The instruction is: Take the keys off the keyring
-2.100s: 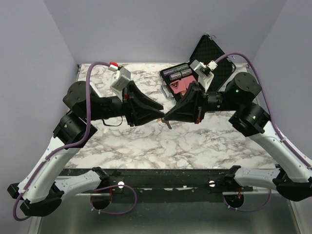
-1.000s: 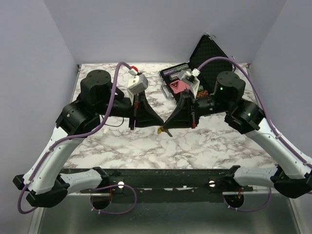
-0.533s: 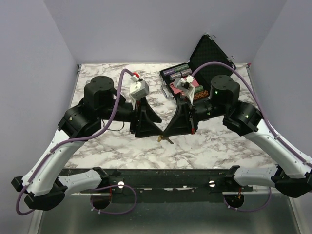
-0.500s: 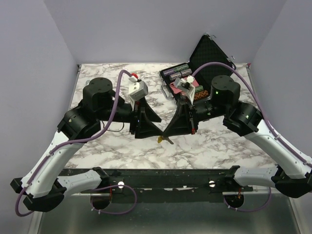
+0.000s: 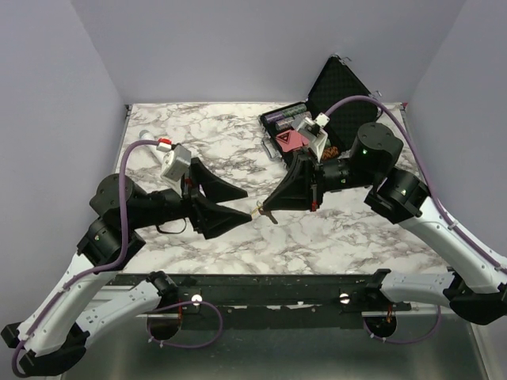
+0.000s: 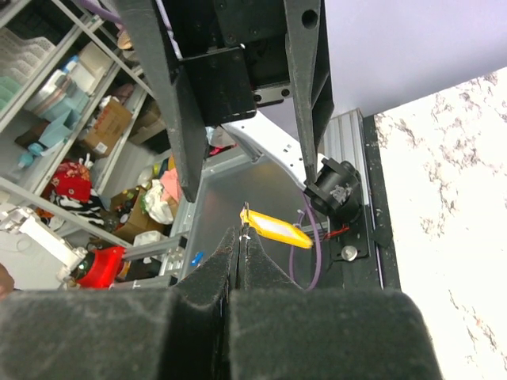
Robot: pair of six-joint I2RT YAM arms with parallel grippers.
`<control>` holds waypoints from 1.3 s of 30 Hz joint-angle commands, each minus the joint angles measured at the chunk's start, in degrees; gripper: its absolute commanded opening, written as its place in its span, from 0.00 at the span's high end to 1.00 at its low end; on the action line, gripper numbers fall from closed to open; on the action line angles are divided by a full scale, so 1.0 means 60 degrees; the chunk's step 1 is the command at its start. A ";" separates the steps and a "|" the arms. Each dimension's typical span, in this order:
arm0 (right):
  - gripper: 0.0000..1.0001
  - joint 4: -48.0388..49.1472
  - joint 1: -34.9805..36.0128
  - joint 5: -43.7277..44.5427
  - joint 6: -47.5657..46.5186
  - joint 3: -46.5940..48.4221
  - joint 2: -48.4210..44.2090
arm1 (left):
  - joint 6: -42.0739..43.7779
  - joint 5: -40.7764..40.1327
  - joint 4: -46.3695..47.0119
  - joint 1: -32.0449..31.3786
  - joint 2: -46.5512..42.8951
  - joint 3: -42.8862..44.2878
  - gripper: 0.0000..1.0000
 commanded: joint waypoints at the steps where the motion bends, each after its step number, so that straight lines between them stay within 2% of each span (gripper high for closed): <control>1: 0.99 0.0865 -0.0010 0.0050 0.0427 -0.0117 -0.0189 | -0.1341 -0.0844 0.2303 -0.0058 -0.0367 -0.0886 0.30; 10: 0.99 0.1159 -0.0010 -0.0009 0.0647 -0.0102 -0.0189 | -0.1972 -0.0874 0.3360 -0.0043 0.0043 -0.1063 0.37; 21: 0.99 0.1144 0.0005 0.0006 0.0574 -0.0058 -0.0160 | -0.1928 -0.0566 0.3141 -0.0058 0.0366 -0.0916 0.64; 23: 0.99 0.1144 -0.0024 0.0006 0.0559 -0.0058 -0.0174 | -0.1914 -0.0507 0.3097 -0.0058 0.0366 -0.0916 0.73; 27: 0.99 0.1144 -0.0010 0.0050 0.0559 -0.0058 -0.0174 | -0.1870 -0.0434 0.2936 -0.0073 0.0439 -0.0799 1.00; 39: 0.99 0.0808 -0.0010 0.0474 0.0310 0.0059 -0.0189 | -0.1972 -0.0127 0.2790 -0.0073 0.0512 -0.0594 0.99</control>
